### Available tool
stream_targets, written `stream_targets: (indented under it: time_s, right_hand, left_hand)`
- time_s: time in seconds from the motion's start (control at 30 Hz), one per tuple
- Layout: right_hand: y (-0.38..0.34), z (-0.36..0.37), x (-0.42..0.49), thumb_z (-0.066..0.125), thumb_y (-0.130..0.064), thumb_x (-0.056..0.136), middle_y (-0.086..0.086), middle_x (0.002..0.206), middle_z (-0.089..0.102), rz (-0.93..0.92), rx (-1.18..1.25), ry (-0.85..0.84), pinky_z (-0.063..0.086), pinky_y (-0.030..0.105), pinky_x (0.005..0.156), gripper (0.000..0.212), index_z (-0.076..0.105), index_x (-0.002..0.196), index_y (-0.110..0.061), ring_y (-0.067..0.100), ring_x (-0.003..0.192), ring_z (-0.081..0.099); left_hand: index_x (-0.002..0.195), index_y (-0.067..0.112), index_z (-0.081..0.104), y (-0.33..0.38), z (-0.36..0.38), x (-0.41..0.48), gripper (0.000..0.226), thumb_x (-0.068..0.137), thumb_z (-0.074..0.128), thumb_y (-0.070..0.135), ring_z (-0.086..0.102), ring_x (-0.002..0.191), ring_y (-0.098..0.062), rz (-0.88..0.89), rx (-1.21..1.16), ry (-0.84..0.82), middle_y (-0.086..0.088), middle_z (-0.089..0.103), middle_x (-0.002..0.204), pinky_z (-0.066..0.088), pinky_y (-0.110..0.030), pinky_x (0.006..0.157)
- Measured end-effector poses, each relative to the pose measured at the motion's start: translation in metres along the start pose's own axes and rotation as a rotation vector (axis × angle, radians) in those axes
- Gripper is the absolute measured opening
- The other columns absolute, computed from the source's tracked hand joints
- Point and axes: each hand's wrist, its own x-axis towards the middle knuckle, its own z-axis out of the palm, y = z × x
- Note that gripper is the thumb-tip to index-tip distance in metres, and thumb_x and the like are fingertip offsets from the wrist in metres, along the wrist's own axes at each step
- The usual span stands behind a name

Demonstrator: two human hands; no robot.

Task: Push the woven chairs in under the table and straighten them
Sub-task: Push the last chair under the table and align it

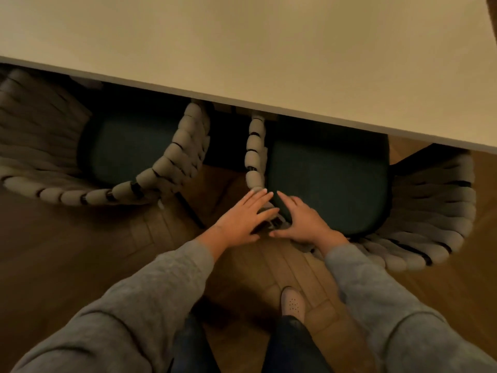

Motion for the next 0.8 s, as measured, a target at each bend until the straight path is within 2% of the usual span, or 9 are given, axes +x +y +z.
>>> stream_targets:
  time_s: [0.13, 0.2, 0.27, 0.4, 0.5, 0.57, 0.63, 0.7, 0.8]
  right_hand:
    - [-0.083, 0.017, 0.052, 0.072, -0.058, 0.074, 0.012, 0.160, 0.009, 0.011, -0.038, 0.175, 0.009, 0.047, 0.120, 0.108, 0.003, 0.154, -0.030, 0.028, 0.147, 0.007]
    - [-0.122, 0.030, 0.074, 0.067, -0.061, 0.077, 0.010, 0.161, 0.003, 0.021, -0.114, 0.330, 0.003, 0.049, 0.120, 0.104, 0.005, 0.154, -0.028, 0.026, 0.148, -0.003]
    - [-0.168, 0.050, 0.096, 0.063, -0.063, 0.079, 0.006, 0.162, 0.001, -0.034, -0.201, 0.350, 0.001, 0.050, 0.120, 0.100, 0.008, 0.154, -0.026, 0.022, 0.149, -0.007]
    - [-0.264, 0.085, 0.139, 0.058, -0.069, 0.078, 0.010, 0.162, -0.002, -0.075, -0.209, 0.278, -0.003, 0.046, 0.120, 0.104, 0.006, 0.155, -0.023, 0.024, 0.148, -0.010]
    - [-0.310, 0.109, 0.159, 0.058, -0.076, 0.071, 0.022, 0.159, -0.003, 0.020, -0.196, 0.358, -0.006, 0.049, 0.119, 0.109, 0.011, 0.154, -0.023, 0.034, 0.147, -0.012]
    - [-0.319, 0.120, 0.163, 0.059, -0.078, 0.068, 0.024, 0.158, -0.004, 0.052, -0.244, 0.390, -0.010, 0.051, 0.117, 0.111, 0.014, 0.154, -0.023, 0.036, 0.146, -0.014]
    - [-0.330, 0.123, 0.171, 0.069, -0.069, 0.066, 0.020, 0.159, 0.004, -0.061, -0.372, 0.377, -0.008, 0.057, 0.115, 0.104, 0.027, 0.150, -0.023, 0.033, 0.147, -0.007]
    - [-0.348, 0.124, 0.182, 0.078, -0.049, 0.068, 0.016, 0.158, 0.019, -0.242, -0.521, 0.299, -0.001, 0.060, 0.114, 0.088, 0.040, 0.144, -0.023, 0.032, 0.148, 0.008]
    - [-0.378, 0.123, 0.195, 0.060, -0.021, 0.090, 0.010, 0.147, 0.042, -0.217, -0.523, 0.154, 0.006, 0.051, 0.119, 0.061, 0.036, 0.146, -0.023, 0.029, 0.140, 0.032]
  left_hand:
    - [0.155, 0.025, 0.002, -0.111, 0.018, -0.072, 0.088, 0.090, 0.060, 0.041, -0.017, 0.146, -0.025, -0.113, -0.013, 0.046, -0.012, -0.011, 0.161, -0.008, -0.043, 0.119]
    - [0.155, 0.021, 0.008, -0.171, 0.028, -0.109, 0.094, 0.085, 0.065, 0.047, -0.010, 0.147, -0.028, -0.138, -0.025, 0.102, -0.014, -0.002, 0.161, -0.003, -0.046, 0.119]
    - [0.154, 0.018, 0.014, -0.228, 0.037, -0.150, 0.103, 0.077, 0.071, 0.054, 0.003, 0.147, -0.032, -0.154, -0.039, 0.102, -0.017, 0.011, 0.160, 0.004, -0.050, 0.118]
    - [0.151, 0.021, -0.012, -0.321, 0.052, -0.224, 0.114, 0.078, 0.064, 0.063, -0.012, 0.147, -0.025, -0.212, -0.054, -0.086, -0.007, -0.008, 0.161, -0.014, -0.042, 0.116]
    - [0.152, 0.021, -0.015, -0.384, 0.060, -0.274, 0.121, 0.074, 0.064, 0.069, -0.010, 0.149, -0.023, -0.286, -0.069, -0.269, -0.004, -0.003, 0.162, -0.013, -0.041, 0.117]
    - [0.154, 0.024, -0.009, -0.413, 0.066, -0.296, 0.119, 0.072, 0.065, 0.070, -0.002, 0.149, -0.022, -0.302, -0.124, -0.342, -0.002, 0.006, 0.162, -0.010, -0.039, 0.117]
    - [0.154, 0.029, 0.003, -0.435, 0.067, -0.306, 0.105, 0.077, 0.064, 0.065, 0.007, 0.148, -0.021, -0.271, -0.112, -0.363, 0.000, 0.016, 0.160, -0.006, -0.040, 0.118]
    - [0.153, 0.034, 0.011, -0.453, 0.064, -0.309, 0.087, 0.084, 0.060, 0.056, 0.017, 0.146, -0.020, -0.250, -0.080, -0.376, 0.003, 0.024, 0.158, 0.002, -0.042, 0.119]
    - [0.150, 0.041, 0.013, -0.466, 0.066, -0.312, 0.074, 0.091, 0.057, 0.039, 0.039, 0.134, -0.019, -0.310, -0.090, -0.453, 0.002, 0.038, 0.150, 0.026, -0.039, 0.115]
